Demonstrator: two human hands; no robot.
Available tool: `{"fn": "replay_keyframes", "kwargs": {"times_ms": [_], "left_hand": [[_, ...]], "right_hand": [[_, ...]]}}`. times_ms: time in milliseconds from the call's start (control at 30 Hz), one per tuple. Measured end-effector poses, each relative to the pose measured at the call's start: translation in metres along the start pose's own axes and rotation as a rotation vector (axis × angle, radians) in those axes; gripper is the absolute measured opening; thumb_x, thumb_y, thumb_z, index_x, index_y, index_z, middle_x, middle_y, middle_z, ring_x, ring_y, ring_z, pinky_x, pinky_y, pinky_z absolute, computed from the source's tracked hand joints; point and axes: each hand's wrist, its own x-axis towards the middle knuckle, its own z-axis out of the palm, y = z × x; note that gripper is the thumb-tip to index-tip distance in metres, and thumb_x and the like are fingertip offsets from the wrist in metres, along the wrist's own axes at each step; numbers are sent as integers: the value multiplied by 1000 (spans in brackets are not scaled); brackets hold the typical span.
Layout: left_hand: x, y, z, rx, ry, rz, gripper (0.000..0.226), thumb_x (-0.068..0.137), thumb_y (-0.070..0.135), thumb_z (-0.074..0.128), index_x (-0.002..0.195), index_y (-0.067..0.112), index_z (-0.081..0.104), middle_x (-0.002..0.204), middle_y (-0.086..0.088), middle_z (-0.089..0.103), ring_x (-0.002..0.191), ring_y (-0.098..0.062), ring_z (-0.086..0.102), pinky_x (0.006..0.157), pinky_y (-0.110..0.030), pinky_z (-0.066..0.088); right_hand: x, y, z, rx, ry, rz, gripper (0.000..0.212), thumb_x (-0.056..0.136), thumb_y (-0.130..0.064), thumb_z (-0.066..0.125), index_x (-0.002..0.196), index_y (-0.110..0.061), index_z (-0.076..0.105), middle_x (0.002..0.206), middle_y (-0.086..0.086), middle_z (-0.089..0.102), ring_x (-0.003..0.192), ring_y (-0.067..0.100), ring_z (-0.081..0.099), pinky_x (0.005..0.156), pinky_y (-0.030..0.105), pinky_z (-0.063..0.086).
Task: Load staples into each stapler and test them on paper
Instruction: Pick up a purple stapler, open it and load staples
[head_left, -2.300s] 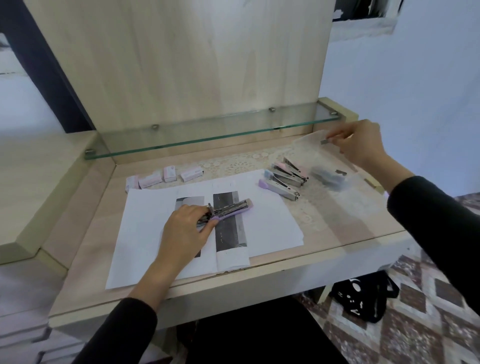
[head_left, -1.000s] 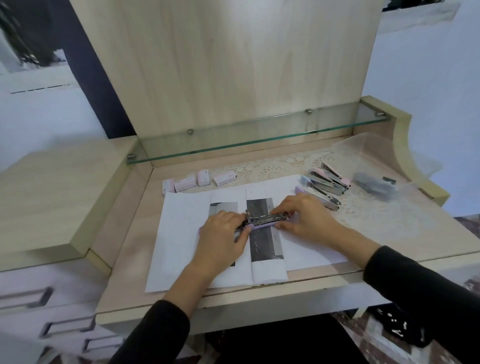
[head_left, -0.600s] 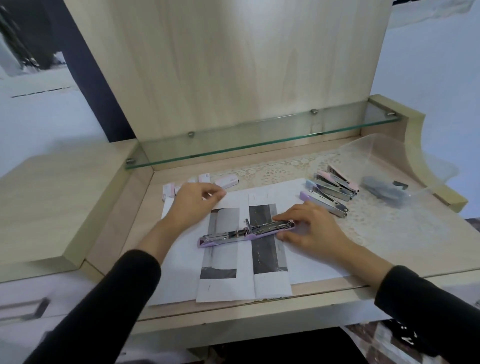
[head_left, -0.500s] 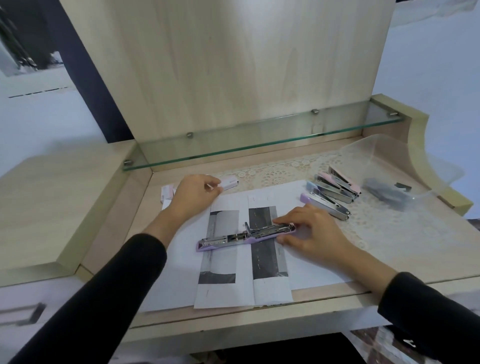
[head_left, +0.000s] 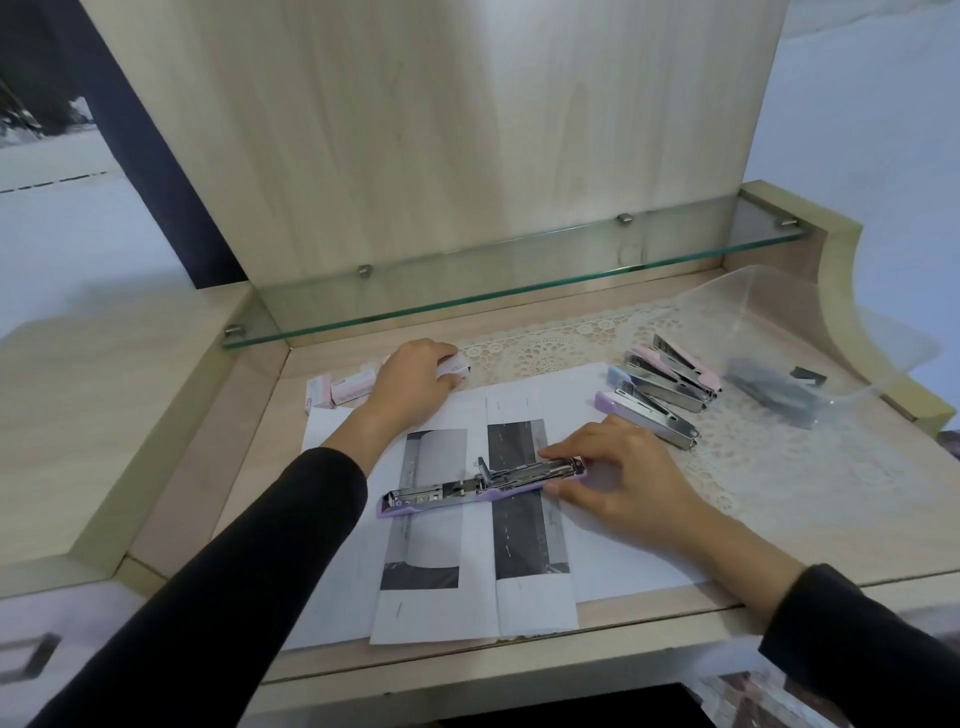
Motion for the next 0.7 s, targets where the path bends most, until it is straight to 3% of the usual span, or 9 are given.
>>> {"fn": "replay_keyframes", "kwargs": {"times_ms": [100, 167, 267, 367, 467, 567, 700], "left_hand": [[-16, 8, -6, -93, 20, 39, 40, 86, 21, 62, 124, 11, 56, 121, -8, 59, 111, -25, 51, 98, -37, 40], [-32, 17, -10, -157, 33, 88, 38, 85, 20, 63, 122, 12, 57, 121, -6, 60, 111, -22, 52, 98, -34, 39], [-56, 27, -14, -263, 40, 118, 38, 83, 21, 66, 120, 15, 60, 117, -2, 61, 103, -12, 52, 90, -22, 39], [-71, 28, -12, -308, 35, 109, 40, 80, 20, 70, 119, 15, 61, 114, -3, 62, 99, -10, 51, 85, -23, 43], [-81, 28, -8, -360, 24, 57, 41, 78, 14, 71, 118, 11, 61, 114, -5, 62, 104, -19, 54, 88, -36, 50], [-84, 29, -7, -378, 12, 50, 42, 78, 11, 71, 118, 11, 61, 116, -7, 62, 105, -20, 54, 90, -37, 50], [-83, 34, -9, -391, 23, 47, 41, 77, 8, 71, 117, 11, 62, 117, -6, 62, 105, -19, 54, 89, -33, 50]], "right_hand": [[0, -1, -1, -11, -9, 2, 45, 69, -61, 57, 96, -27, 71, 83, -10, 70, 79, 13, 61, 95, 31, 38], [1, -1, -1, 50, 6, 31, 52, 68, -66, 52, 94, -25, 72, 80, -9, 71, 75, 13, 62, 101, 19, 31], [3, -2, -4, 193, 51, 107, 32, 77, -48, 62, 89, -21, 74, 64, -11, 68, 63, 12, 60, 107, 9, 19], [8, -6, -11, 204, 57, 186, 14, 85, -20, 62, 90, -12, 73, 69, 0, 71, 58, 21, 56, 88, 12, 36], [17, -12, -16, 104, -7, 188, 15, 84, -17, 63, 96, -13, 71, 77, -9, 66, 54, 7, 54, 62, 8, 40], [29, -18, -15, 54, -51, 165, 21, 83, -14, 64, 103, -13, 68, 84, -5, 66, 57, 5, 55, 62, 14, 43], [44, -22, -6, 12, -124, 177, 34, 76, -19, 72, 110, -18, 64, 89, -5, 66, 65, 16, 60, 69, 22, 45]]}}
